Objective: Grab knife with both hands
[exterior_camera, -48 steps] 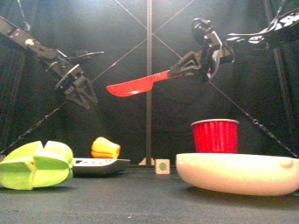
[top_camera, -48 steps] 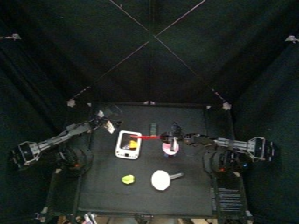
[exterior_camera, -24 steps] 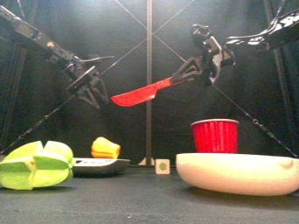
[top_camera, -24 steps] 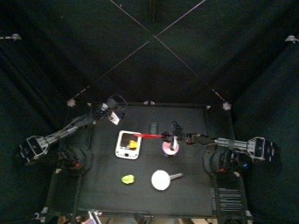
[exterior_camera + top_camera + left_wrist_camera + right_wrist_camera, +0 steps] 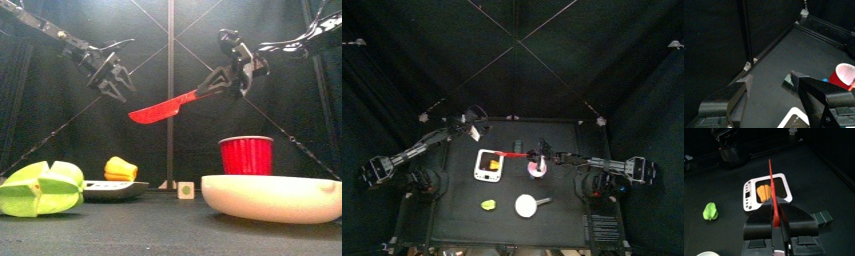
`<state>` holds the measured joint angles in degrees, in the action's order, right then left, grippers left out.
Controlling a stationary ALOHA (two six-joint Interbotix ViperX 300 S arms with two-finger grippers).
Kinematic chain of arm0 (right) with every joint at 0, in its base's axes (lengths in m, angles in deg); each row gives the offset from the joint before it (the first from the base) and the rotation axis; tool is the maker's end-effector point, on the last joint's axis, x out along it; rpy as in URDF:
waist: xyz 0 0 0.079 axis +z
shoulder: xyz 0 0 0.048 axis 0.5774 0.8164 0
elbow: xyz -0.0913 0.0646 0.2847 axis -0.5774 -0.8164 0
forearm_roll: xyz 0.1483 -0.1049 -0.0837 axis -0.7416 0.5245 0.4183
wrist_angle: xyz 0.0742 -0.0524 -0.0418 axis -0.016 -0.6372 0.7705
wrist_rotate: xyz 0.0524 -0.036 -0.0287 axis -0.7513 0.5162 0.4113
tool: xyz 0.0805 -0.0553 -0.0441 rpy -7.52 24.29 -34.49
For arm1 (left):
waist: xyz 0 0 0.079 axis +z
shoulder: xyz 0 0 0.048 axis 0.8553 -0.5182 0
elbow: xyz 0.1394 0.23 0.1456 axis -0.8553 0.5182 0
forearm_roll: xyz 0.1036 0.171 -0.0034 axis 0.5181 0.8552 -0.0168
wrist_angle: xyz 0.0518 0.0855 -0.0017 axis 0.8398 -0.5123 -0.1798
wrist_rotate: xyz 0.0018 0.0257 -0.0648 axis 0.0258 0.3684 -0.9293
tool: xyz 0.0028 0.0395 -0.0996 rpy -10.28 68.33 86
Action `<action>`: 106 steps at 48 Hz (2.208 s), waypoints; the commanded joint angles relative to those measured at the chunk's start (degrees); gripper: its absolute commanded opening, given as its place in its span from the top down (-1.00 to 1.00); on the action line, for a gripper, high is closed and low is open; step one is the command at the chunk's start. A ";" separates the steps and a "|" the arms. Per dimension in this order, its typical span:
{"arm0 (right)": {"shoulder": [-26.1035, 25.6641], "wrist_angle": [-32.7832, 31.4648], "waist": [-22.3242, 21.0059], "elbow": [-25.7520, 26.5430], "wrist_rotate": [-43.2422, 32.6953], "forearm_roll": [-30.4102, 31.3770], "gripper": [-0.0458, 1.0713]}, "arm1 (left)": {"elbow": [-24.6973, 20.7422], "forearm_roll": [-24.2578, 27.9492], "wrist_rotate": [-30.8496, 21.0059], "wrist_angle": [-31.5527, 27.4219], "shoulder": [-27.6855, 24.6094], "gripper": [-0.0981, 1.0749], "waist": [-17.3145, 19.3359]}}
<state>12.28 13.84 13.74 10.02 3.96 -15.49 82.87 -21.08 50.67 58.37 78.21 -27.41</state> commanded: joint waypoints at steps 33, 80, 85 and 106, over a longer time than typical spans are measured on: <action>-1.32 0.18 -0.97 2.29 0.00 -0.18 0.52 | -2.64 -56.78 53.26 -21.88 -3.25 -0.80 13.45; 3.78 6.50 0.62 4.75 0.88 0.97 0.52 | 22.32 -92.46 114.87 -35.07 -3.08 -0.78 11.69; 4.22 6.59 0.62 5.54 0.88 1.41 0.52 | 22.59 -92.55 114.87 -34.45 -3.69 -0.78 11.51; 5.62 7.21 0.79 6.86 0.88 2.02 0.52 | 22.06 -93.43 114.87 -33.57 -7.21 -0.58 11.51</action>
<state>18.52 20.44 14.44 15.38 4.75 -13.47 106.25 -113.98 165.45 24.88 71.53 -16.08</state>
